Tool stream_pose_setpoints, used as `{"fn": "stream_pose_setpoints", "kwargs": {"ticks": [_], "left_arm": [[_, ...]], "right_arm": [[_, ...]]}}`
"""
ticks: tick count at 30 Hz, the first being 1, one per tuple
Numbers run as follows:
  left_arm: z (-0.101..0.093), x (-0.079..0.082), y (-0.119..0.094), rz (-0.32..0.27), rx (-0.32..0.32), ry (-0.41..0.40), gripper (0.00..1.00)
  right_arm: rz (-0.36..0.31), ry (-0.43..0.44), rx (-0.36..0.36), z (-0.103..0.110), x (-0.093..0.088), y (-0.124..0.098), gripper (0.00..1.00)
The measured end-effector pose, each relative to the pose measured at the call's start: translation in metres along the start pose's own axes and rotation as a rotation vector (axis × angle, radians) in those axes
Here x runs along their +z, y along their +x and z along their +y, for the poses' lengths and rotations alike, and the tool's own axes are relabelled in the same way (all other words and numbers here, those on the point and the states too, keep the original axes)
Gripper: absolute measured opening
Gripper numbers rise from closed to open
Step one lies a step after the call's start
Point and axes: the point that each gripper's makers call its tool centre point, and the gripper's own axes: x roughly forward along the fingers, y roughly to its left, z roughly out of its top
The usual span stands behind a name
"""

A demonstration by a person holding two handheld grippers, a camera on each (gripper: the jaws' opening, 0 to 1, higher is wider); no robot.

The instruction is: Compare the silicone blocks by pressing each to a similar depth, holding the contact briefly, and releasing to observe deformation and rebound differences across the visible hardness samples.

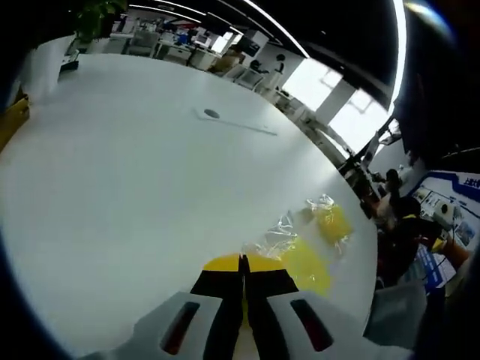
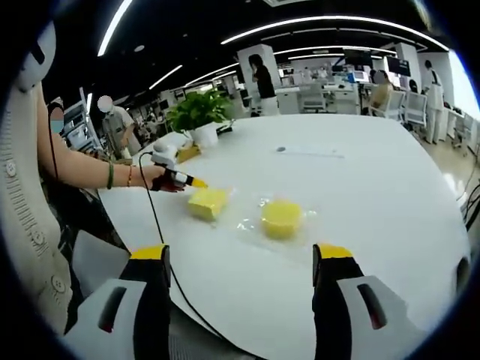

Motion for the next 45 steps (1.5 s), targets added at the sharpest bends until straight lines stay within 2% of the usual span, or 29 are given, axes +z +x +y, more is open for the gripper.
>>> {"fn": "stream_pose_setpoints", "kwargs": {"ticks": [6,7,11,15,17,21,24,27,33,34,38,42,45], "left_arm": [[0.002,0.003,0.002,-0.020,-0.011,-0.021,0.01],[0.001,0.005,0.001,-0.028,-0.012,-0.015,0.03],[0.011,0.006,-0.002,-0.035,0.050,0.043,0.17],[0.012,0.006,-0.009,-0.037,0.077,0.058,0.31],[0.011,0.005,-0.014,-0.038,0.088,0.068,0.37],[-0.003,-0.002,-0.026,-0.044,0.084,0.086,0.44],[-0.017,-0.010,-0.037,-0.044,0.085,0.131,0.49],[-0.041,-0.018,-0.051,-0.046,0.069,0.166,0.51],[-0.094,-0.026,-0.079,-0.112,0.037,0.199,0.54],[-0.098,-0.026,-0.081,-0.117,0.034,0.204,0.56],[-0.134,-0.035,-0.095,-0.137,0.014,0.269,0.57],[-0.165,-0.048,-0.107,-0.121,0.016,0.378,0.58],[-0.188,-0.054,-0.114,-0.140,0.017,0.418,0.58]], "right_arm": [[0.001,0.001,0.015,0.000,0.002,0.004,0.69],[0.000,0.000,0.018,0.000,0.002,0.005,0.69],[0.003,-0.004,0.029,0.003,0.002,0.007,0.69],[-0.003,-0.007,0.037,0.004,0.003,0.007,0.70],[-0.007,-0.007,0.042,0.005,0.004,0.007,0.70],[-0.014,-0.013,0.062,0.008,0.004,0.008,0.70],[-0.028,-0.012,0.077,0.012,0.005,0.007,0.71],[-0.041,-0.023,0.093,0.015,0.007,0.005,0.72],[-0.047,-0.022,0.122,0.020,0.009,0.000,0.77],[-0.038,-0.028,0.127,0.021,0.008,-0.001,0.78],[-0.049,-0.040,0.154,0.025,0.009,-0.007,0.80],[-0.067,-0.044,0.175,0.027,0.009,-0.014,0.83],[-0.124,0.015,0.203,0.030,0.017,-0.020,0.86]]}}
